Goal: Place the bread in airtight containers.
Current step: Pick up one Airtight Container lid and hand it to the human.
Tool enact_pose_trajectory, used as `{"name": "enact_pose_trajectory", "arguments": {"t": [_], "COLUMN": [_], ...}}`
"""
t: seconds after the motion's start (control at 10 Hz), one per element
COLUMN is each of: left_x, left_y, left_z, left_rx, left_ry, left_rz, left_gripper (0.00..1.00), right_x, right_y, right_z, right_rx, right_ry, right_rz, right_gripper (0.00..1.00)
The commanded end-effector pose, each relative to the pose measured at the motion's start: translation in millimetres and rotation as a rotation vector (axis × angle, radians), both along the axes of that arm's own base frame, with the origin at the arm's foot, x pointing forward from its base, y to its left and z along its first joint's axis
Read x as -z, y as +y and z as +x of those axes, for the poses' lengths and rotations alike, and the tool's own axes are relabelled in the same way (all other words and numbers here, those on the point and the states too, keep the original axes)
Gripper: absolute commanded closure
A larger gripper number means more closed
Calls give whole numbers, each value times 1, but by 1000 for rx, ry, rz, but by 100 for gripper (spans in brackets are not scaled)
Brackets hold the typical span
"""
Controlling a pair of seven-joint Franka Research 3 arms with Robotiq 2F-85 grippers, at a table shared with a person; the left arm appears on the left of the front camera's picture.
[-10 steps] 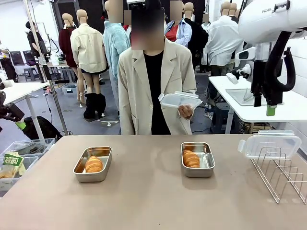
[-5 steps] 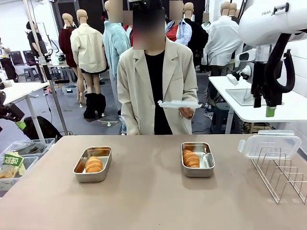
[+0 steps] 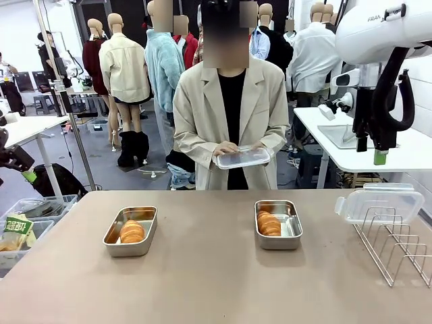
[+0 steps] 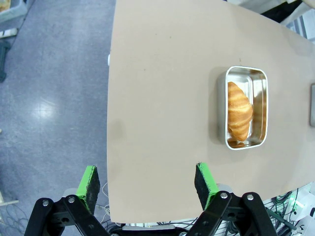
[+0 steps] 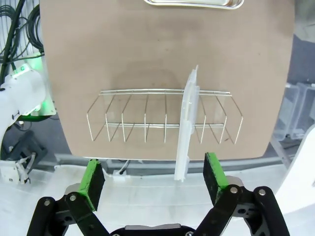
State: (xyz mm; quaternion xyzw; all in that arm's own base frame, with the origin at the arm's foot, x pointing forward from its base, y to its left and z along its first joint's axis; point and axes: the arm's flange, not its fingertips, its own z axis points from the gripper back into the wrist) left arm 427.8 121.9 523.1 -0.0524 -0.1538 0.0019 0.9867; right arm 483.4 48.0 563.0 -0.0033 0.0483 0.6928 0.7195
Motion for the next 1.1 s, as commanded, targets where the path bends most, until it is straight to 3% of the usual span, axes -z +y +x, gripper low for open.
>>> {"name": "enact_pose_trajectory", "arguments": {"t": [0.0, 1.0], "left_x": [-1, -1], "left_y": [1, 1], "left_z": [-1, -1], "left_rx": [-4, -4], "left_ry": [-7, -7], "left_rz": [-3, -3], "left_gripper": [0, 0], "right_x": [-1, -1], "right_y": [-1, -1], "right_z": [-1, -1], "right_rx": [-1, -1], "right_ry": [9, 9], "right_rz": [0, 0], "right_gripper": [0, 0]}}
